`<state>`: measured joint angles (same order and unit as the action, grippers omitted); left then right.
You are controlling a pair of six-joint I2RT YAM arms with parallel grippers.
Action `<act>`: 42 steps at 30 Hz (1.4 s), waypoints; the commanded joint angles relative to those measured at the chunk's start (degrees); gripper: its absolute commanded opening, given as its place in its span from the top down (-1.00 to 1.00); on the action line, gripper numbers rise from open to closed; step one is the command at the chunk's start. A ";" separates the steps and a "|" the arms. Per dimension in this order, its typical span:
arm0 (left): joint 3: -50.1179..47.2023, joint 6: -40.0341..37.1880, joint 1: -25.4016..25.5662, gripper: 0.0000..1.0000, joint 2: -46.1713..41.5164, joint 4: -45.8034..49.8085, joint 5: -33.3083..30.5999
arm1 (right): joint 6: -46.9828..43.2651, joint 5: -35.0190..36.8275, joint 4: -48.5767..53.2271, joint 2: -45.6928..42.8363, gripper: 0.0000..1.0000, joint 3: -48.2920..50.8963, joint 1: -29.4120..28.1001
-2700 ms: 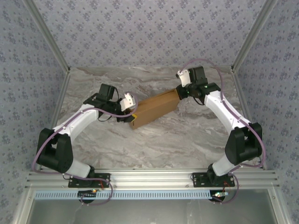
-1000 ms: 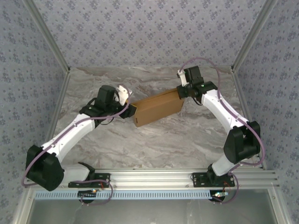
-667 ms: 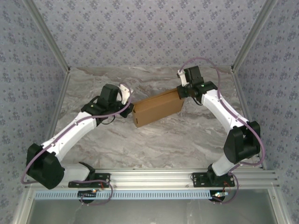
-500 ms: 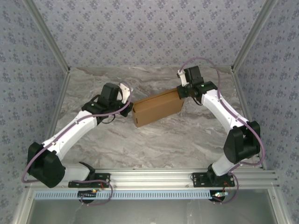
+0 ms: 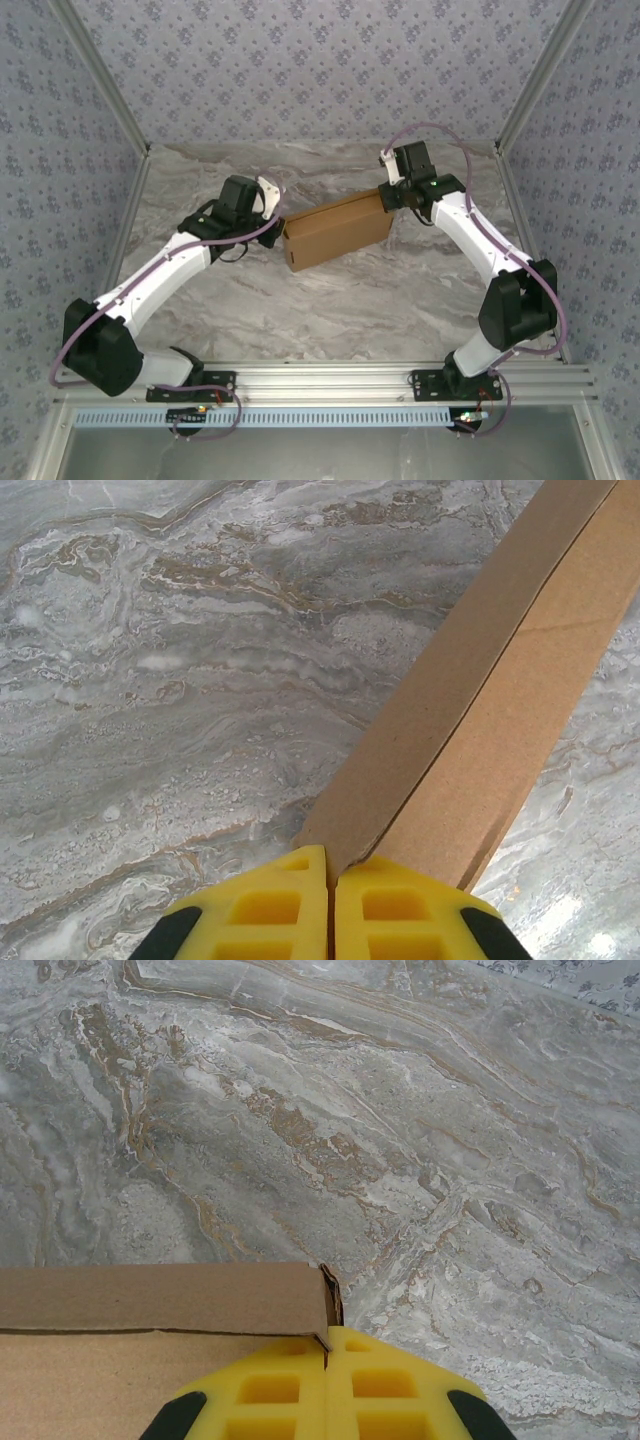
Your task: Fold the paper box
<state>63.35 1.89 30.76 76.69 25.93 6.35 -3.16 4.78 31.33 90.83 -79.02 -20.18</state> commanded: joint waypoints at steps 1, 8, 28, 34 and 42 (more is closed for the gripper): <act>0.93 2.71 0.32 0.86 0.22 2.47 -0.20 | 1.30 -0.27 3.91 1.11 0.95 0.35 -0.48; 0.48 2.51 0.26 0.53 -0.81 3.55 -0.95 | 1.40 -0.40 3.79 1.08 0.95 0.46 -0.52; 0.32 18.39 0.23 0.94 -0.70 -1.07 -1.44 | 2.73 -1.17 3.38 0.29 0.95 1.94 -0.86; -0.50 29.55 0.22 1.00 0.53 -5.37 1.22 | 3.16 -0.78 3.37 0.10 0.95 2.55 -2.08; -2.34 37.36 0.02 1.00 -0.10 -9.15 1.09 | 3.16 -0.58 3.38 -0.56 0.95 3.43 -2.16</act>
<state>61.63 34.28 30.48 77.06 22.37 5.04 -0.82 6.26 29.85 90.19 -77.49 -21.17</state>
